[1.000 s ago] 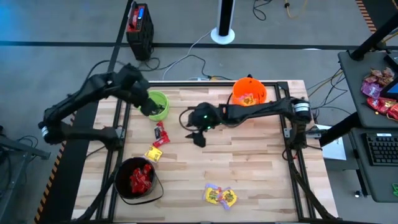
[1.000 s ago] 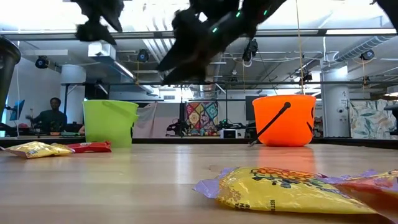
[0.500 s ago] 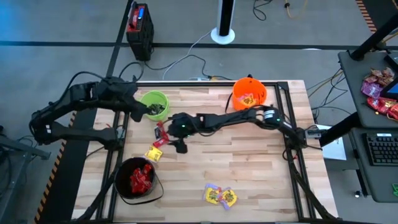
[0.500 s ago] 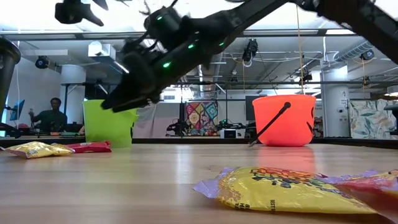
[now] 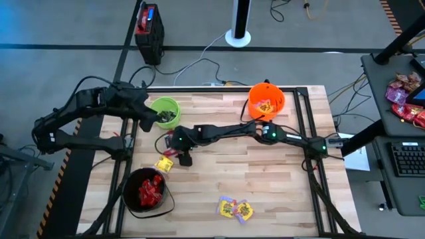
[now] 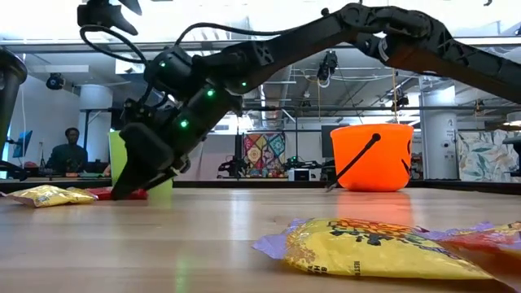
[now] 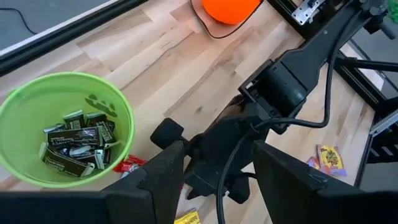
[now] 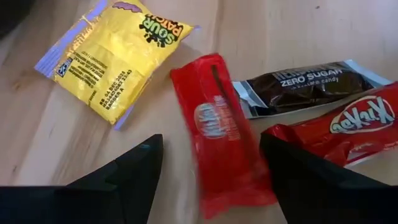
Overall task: Sort candy by brand, put in halloween buckets
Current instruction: Put the red candy into the black bucket
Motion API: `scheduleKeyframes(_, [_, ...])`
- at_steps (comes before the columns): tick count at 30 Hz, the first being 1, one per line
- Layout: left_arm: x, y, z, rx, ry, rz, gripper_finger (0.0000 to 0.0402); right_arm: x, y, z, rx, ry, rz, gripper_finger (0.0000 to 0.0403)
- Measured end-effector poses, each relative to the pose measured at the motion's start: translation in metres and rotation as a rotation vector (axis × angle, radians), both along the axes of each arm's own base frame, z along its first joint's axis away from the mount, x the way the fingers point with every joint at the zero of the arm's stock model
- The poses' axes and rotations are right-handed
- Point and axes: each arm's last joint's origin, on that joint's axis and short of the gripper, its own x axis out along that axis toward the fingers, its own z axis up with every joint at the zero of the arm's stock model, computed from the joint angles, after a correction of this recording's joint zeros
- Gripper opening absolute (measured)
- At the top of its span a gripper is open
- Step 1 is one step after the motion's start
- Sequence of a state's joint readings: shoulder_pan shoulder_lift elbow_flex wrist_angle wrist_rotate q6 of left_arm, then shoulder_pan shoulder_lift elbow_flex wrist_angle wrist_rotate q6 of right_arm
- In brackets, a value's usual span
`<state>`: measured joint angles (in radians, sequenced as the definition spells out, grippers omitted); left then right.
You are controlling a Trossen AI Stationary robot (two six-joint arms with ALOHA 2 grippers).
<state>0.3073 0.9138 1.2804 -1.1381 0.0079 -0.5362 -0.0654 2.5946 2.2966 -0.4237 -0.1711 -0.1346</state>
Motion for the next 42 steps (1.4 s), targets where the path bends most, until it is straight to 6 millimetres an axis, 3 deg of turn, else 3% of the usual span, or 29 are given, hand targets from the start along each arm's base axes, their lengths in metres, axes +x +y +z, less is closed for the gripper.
scheduleKeyframes(6, [0.001, 0.0, 0.0, 0.014, 0.006, -0.013, 0.0175, -0.001, -0.004, -0.008, -0.004, 0.064, -0.013, 0.0223])
scheduleKeyframes(16, [0.001, 0.0, 0.0, 0.041, 0.016, -0.041, 0.0175, -0.006, -0.004, 0.003, 0.024, 0.094, -0.003, 0.0067])
scheduleKeyframes(22, [0.001, 0.0, 0.0, 0.106, 0.035, -0.125, 0.0175, -0.019, -0.003, 0.024, 0.054, 0.177, 0.015, 0.0056])
scheduleKeyframes(28, [0.004, -0.01, -0.012, 0.062, -0.02, -0.428, 0.0175, -0.047, 0.0, 0.068, 0.092, 0.328, 0.015, 0.0059])
scheduleKeyframes(32, [0.011, -0.012, -0.033, 0.014, -0.097, -0.455, 0.0175, -0.063, 0.003, 0.098, 0.056, 0.37, -0.025, 0.0058])
scheduleKeyframes(37, [0.023, -0.015, -0.064, 0.026, -0.254, -0.45, 0.0175, -0.086, 0.007, 0.152, -0.01, 0.298, -0.097, 0.0058])
scheduleKeyframes(42, [0.031, -0.016, -0.086, 0.02, -0.432, -0.446, 0.0175, -0.113, 0.011, 0.193, -0.099, 0.227, -0.177, 0.0058])
